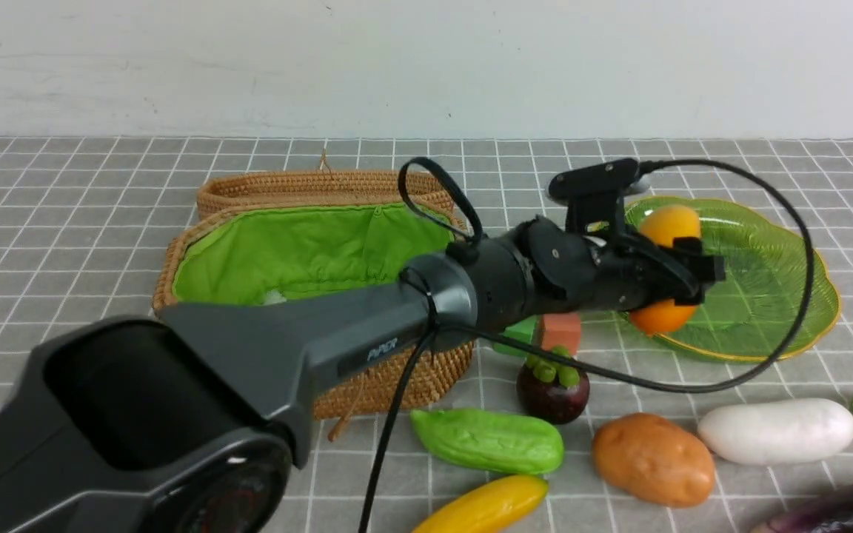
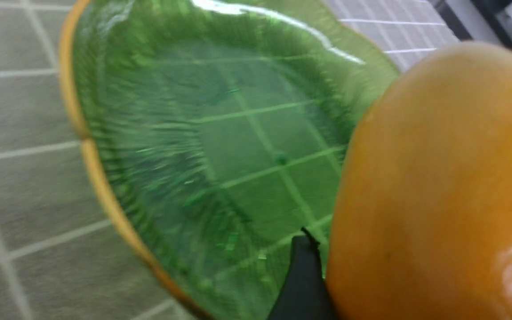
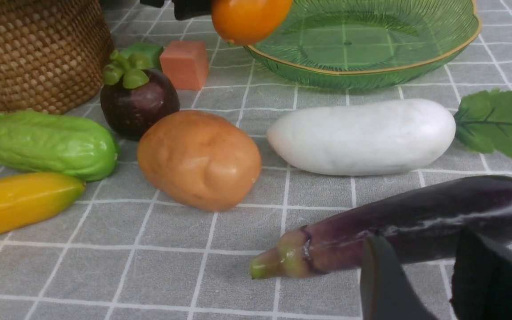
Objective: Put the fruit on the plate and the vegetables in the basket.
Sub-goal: Grab the mango with your left arm and place it on the right plate
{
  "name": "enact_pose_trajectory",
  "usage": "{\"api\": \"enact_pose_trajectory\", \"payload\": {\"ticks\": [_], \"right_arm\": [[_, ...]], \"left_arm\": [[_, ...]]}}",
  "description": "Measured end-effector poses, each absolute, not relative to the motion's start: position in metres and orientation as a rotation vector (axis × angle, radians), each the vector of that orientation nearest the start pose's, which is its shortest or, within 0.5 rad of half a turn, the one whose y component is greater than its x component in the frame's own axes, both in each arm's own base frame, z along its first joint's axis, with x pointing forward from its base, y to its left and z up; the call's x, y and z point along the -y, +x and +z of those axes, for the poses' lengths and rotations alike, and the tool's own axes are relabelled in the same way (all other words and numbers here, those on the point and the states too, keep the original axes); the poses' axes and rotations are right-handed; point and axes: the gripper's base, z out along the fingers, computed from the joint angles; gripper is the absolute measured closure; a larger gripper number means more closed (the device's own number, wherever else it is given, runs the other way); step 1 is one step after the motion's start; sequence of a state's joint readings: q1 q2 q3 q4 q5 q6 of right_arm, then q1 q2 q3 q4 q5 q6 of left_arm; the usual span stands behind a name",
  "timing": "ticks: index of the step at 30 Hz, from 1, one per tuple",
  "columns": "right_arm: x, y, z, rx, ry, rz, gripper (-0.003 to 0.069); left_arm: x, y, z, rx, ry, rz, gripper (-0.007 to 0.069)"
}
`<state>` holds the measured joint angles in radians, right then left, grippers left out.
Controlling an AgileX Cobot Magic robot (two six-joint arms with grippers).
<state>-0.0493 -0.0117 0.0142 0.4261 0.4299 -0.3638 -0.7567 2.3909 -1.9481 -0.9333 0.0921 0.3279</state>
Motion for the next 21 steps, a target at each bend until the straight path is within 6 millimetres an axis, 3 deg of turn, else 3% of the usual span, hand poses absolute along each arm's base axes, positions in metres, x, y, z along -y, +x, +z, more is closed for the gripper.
{"api": "enact_pose_trajectory", "payload": {"ticks": [4, 8, 19, 21], "right_arm": [[-0.013, 0.051, 0.174, -1.879, -0.047, 0.148, 0.0418], [-0.013, 0.051, 0.174, -1.879, -0.047, 0.148, 0.0418], [-0.013, 0.051, 0.174, -1.879, -0.047, 0.148, 0.0418], [-0.013, 0.051, 0.174, -1.879, -0.047, 0.148, 0.0418]], "left_arm": [[0.389, 0.404, 0.172, -2.107, 0.196, -0.915, 0.0058], [0.389, 0.406, 0.172, -2.096, 0.184, -0.908, -0.0003], [0.388, 0.406, 0.178, -2.074, 0.189, -0.898, -0.0006], [0.387, 0.403, 0.191, -2.066, 0.286, -0.893, 0.0003]]}}
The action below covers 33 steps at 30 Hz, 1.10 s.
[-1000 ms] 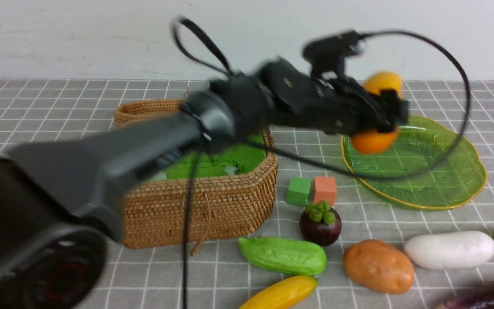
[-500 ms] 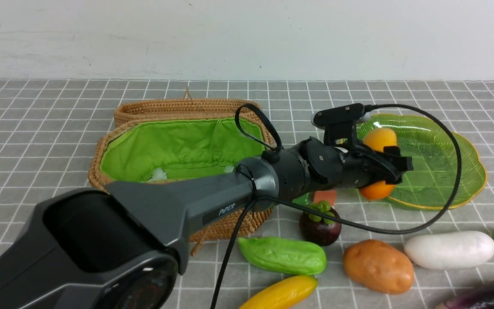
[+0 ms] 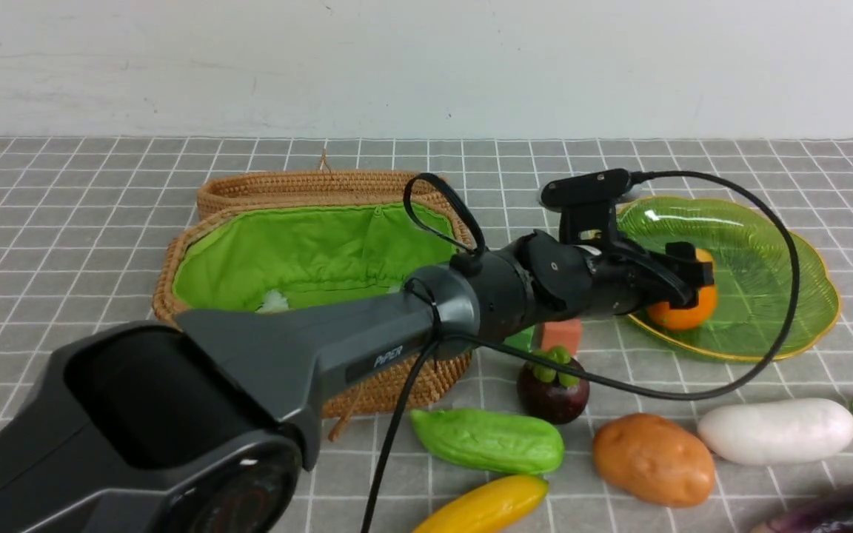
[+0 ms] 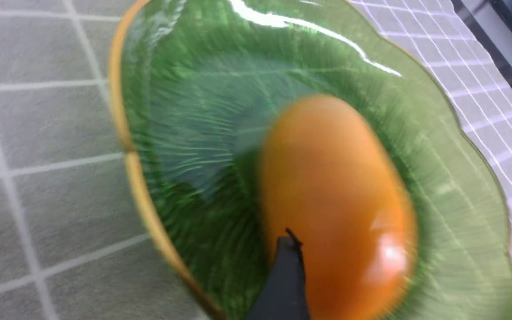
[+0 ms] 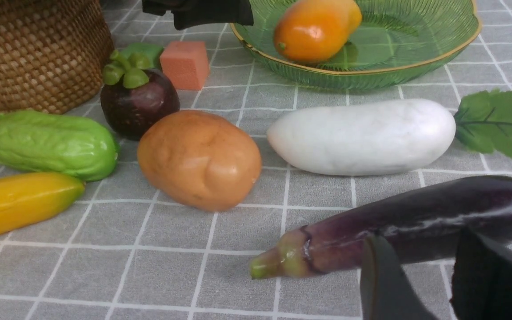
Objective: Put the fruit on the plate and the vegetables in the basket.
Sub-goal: Grab the mango with your left arm and place it on the right plate, then use the left arm to grab a banana and put it into the right plate
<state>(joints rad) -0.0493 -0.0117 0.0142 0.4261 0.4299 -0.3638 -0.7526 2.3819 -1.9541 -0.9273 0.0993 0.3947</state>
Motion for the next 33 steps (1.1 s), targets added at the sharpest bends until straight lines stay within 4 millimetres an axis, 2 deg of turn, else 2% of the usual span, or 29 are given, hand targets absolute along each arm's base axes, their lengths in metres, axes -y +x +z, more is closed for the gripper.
{"api": "enact_pose_trajectory", "payload": {"ticks": [1, 3, 5, 7, 11, 12, 15, 16, 17, 19, 20, 21, 22, 23, 24, 25, 27, 28, 29, 30, 33], "right_arm": [[-0.013, 0.051, 0.174, -1.879, -0.047, 0.148, 0.0418], [-0.013, 0.051, 0.174, -1.879, -0.047, 0.148, 0.0418], [-0.013, 0.051, 0.174, -1.879, -0.047, 0.148, 0.0418], [-0.013, 0.051, 0.174, -1.879, -0.047, 0.148, 0.0418], [-0.013, 0.051, 0.174, -1.879, -0.047, 0.148, 0.0418], [-0.013, 0.051, 0.174, -1.879, -0.047, 0.148, 0.0418], [-0.013, 0.051, 0.174, -1.879, -0.047, 0.148, 0.0418], [-0.013, 0.051, 0.174, -1.879, -0.047, 0.148, 0.0418], [-0.013, 0.051, 0.174, -1.879, -0.047, 0.148, 0.0418], [-0.013, 0.051, 0.174, -1.879, -0.047, 0.148, 0.0418], [-0.013, 0.051, 0.174, -1.879, -0.047, 0.148, 0.0418], [-0.013, 0.051, 0.174, -1.879, -0.047, 0.148, 0.0418], [-0.013, 0.051, 0.174, -1.879, -0.047, 0.148, 0.0418], [-0.013, 0.051, 0.174, -1.879, -0.047, 0.148, 0.0418], [-0.013, 0.051, 0.174, -1.879, -0.047, 0.148, 0.0418], [-0.013, 0.051, 0.174, -1.879, -0.047, 0.148, 0.0418], [-0.013, 0.051, 0.174, -1.879, -0.047, 0.148, 0.0418], [-0.013, 0.051, 0.174, -1.879, -0.047, 0.148, 0.0418], [-0.013, 0.051, 0.174, -1.879, -0.047, 0.148, 0.0418], [-0.013, 0.051, 0.174, -1.879, -0.047, 0.148, 0.0418], [-0.013, 0.051, 0.174, -1.879, -0.047, 0.148, 0.0418]], "left_arm": [[0.387, 0.403, 0.191, -2.066, 0.289, -0.891, 0.0003], [0.382, 0.394, 0.219, -2.049, 0.516, -0.872, 0.0025], [0.378, 0.39, 0.233, -2.04, 0.591, -0.867, 0.0035], [0.361, 0.379, 0.274, -2.018, 0.756, -0.854, 0.0056], [0.322, 0.357, 0.334, -2.007, 0.986, -0.725, 0.0068], [0.308, 0.346, 0.354, -2.022, 1.038, -0.679, 0.0069], [0.27, 0.318, 0.397, -2.07, 1.121, -0.505, 0.0071], [0.265, 0.312, 0.403, -2.073, 1.128, -0.494, 0.0071], [0.243, 0.294, 0.421, -2.093, 1.124, -0.403, 0.0071], [0.22, 0.27, 0.433, -2.094, 1.107, -0.308, 0.0071], [0.218, 0.267, 0.434, -2.093, 1.105, -0.31, 0.0071], [0.205, 0.25, 0.432, -2.087, 1.099, -0.269, 0.0071], [0.204, 0.247, 0.431, -2.084, 1.103, -0.262, 0.0071], [0.198, 0.235, 0.421, -2.093, 1.109, -0.252, 0.0071], [0.195, 0.225, 0.405, -2.117, 1.107, -0.261, 0.0071], [0.195, 0.221, 0.393, -2.144, 1.111, -0.265, 0.0071], [0.197, 0.216, 0.354, -2.264, 1.115, -0.269, 0.0071], [0.199, 0.215, 0.333, -2.339, 1.118, -0.262, 0.0071], [0.199, 0.216, 0.325, -2.366, 1.125, -0.255, 0.0071], [0.201, 0.218, 0.298, -2.463, 1.135, -0.231, 0.0071], [0.209, 0.227, 0.258, -2.589, 1.145, -0.202, 0.0071]]}}
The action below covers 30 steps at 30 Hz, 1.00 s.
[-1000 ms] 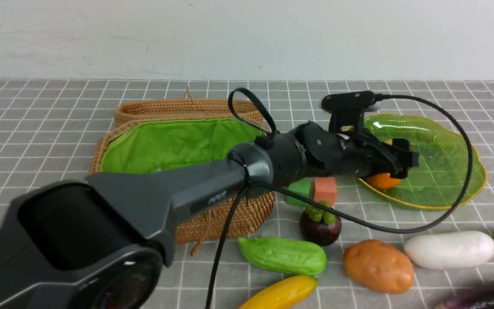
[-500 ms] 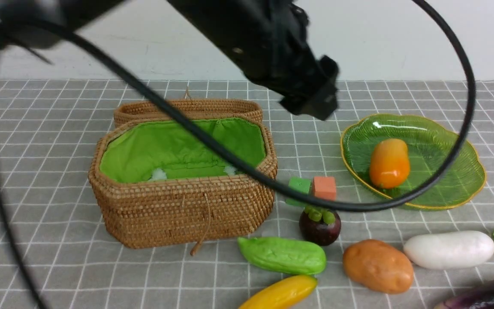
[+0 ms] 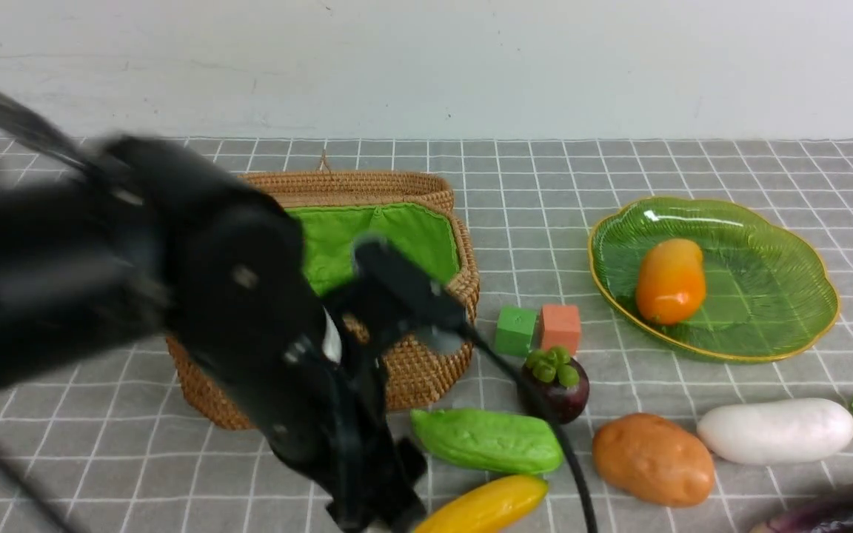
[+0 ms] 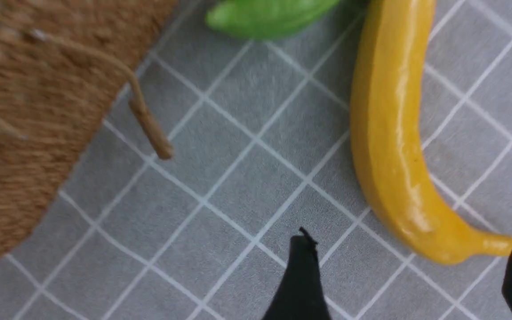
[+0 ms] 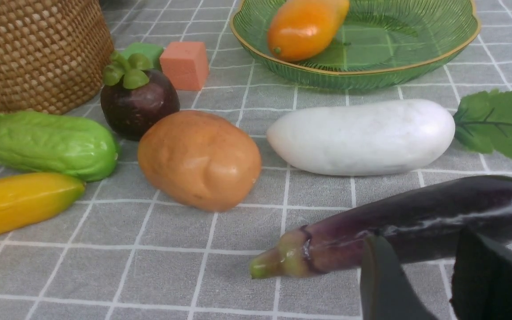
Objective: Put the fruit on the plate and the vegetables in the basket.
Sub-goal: Use the left arm to grab a banana and put it into the right plate
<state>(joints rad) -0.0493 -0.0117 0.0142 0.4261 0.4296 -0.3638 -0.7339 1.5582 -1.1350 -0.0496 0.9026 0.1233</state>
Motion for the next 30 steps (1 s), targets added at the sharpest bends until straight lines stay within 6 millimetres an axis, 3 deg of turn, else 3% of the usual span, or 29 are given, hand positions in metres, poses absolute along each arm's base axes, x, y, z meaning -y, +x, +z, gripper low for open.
{"api": "enact_pose_trajectory", "payload": {"ticks": [6, 11, 15, 19, 23, 28, 30], "right_arm": [[-0.013, 0.051, 0.174, -1.879, -0.047, 0.148, 0.0418], [-0.013, 0.051, 0.174, -1.879, -0.047, 0.148, 0.0418], [-0.013, 0.051, 0.174, -1.879, -0.047, 0.148, 0.0418], [-0.013, 0.051, 0.174, -1.879, -0.047, 0.148, 0.0418], [-0.013, 0.051, 0.174, -1.879, -0.047, 0.148, 0.0418], [-0.013, 0.051, 0.174, -1.879, -0.047, 0.148, 0.0418], [-0.013, 0.051, 0.174, -1.879, -0.047, 0.148, 0.0418]], "left_arm": [[0.23, 0.243, 0.21, -2.699, 1.106, -0.256, 0.0071], [0.242, 0.249, 0.191, -2.741, 1.121, -0.322, 0.0075], [0.247, 0.252, 0.186, -2.726, 1.118, -0.347, 0.0095], [0.25, 0.256, 0.177, -2.726, 1.105, -0.351, 0.0176], [0.251, 0.256, 0.172, -2.742, 1.109, -0.348, 0.0331], [0.25, 0.255, 0.181, -2.749, 1.158, -0.34, 0.0323], [0.25, 0.254, 0.195, -2.734, 1.196, -0.338, 0.0323]]}}
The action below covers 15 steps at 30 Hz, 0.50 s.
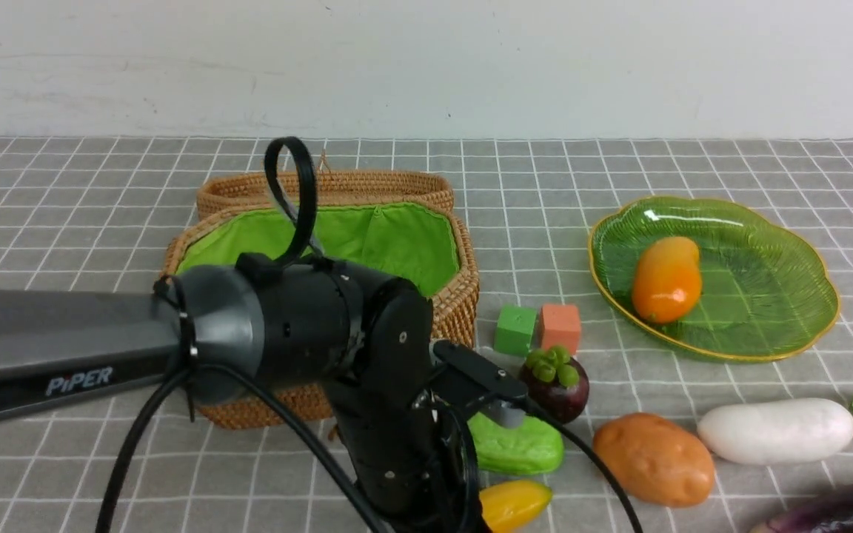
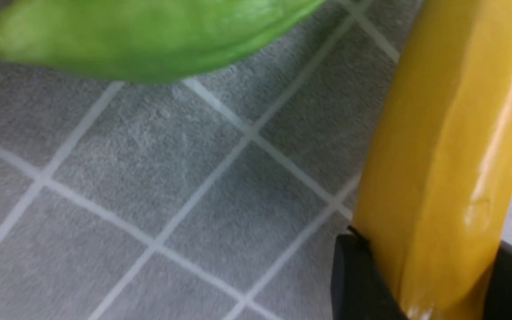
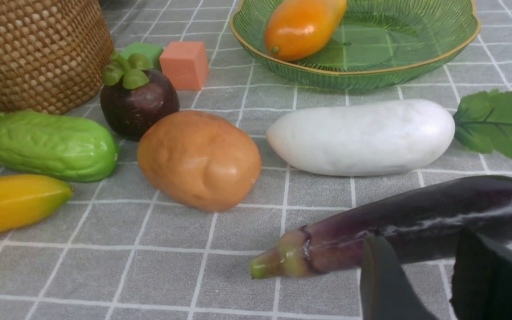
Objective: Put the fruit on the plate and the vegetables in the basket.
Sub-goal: Use the left arm to grab a banana and put it into the right plate
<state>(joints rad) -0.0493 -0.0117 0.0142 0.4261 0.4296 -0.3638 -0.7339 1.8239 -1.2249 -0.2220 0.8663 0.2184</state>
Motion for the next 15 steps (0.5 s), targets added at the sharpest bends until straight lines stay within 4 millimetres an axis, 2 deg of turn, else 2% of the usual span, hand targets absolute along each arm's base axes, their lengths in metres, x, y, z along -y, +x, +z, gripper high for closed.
{"api": "enact_pose_trajectory", "payload": {"ticks": [2, 6, 7, 8, 11, 13, 14, 15], "right_arm": [[-0.013, 0.051, 0.174, -1.878, -0.046, 0.147, 0.0418], [-0.013, 0.051, 0.174, -1.878, -0.046, 0.147, 0.0418], [-0.013, 0.051, 0.174, -1.878, -0.046, 0.147, 0.0418], [-0.013, 0.051, 0.174, -1.878, -0.046, 0.147, 0.0418], [-0.013, 0.051, 0.174, -1.878, -0.046, 0.147, 0.0418], [-0.013, 0.051, 0.174, -1.878, -0.046, 0.147, 0.0418], [-0.013, 0.051, 0.174, -1.878, -0.046, 0.147, 0.0418], [-0.013, 0.051, 0.174, -1.878, -0.046, 0.147, 0.0418]], "left_arm": [[0.25, 0.254, 0.206, -2.717, 1.213, -0.343, 0.0323], [0.26, 0.26, 0.269, -2.581, 1.2, -0.437, 0.0323], [0.26, 0.26, 0.269, -2.582, 1.199, -0.437, 0.0323], [0.266, 0.266, 0.29, -2.515, 1.152, -0.483, 0.0323], [0.283, 0.285, 0.334, -2.328, 1.003, -0.565, 0.0323], [0.296, 0.301, 0.356, -2.21, 0.899, -0.615, 0.0323], [0.299, 0.305, 0.359, -2.192, 0.875, -0.627, 0.0323], [0.31, 0.318, 0.366, -2.129, 0.8, -0.667, 0.0323]]}}
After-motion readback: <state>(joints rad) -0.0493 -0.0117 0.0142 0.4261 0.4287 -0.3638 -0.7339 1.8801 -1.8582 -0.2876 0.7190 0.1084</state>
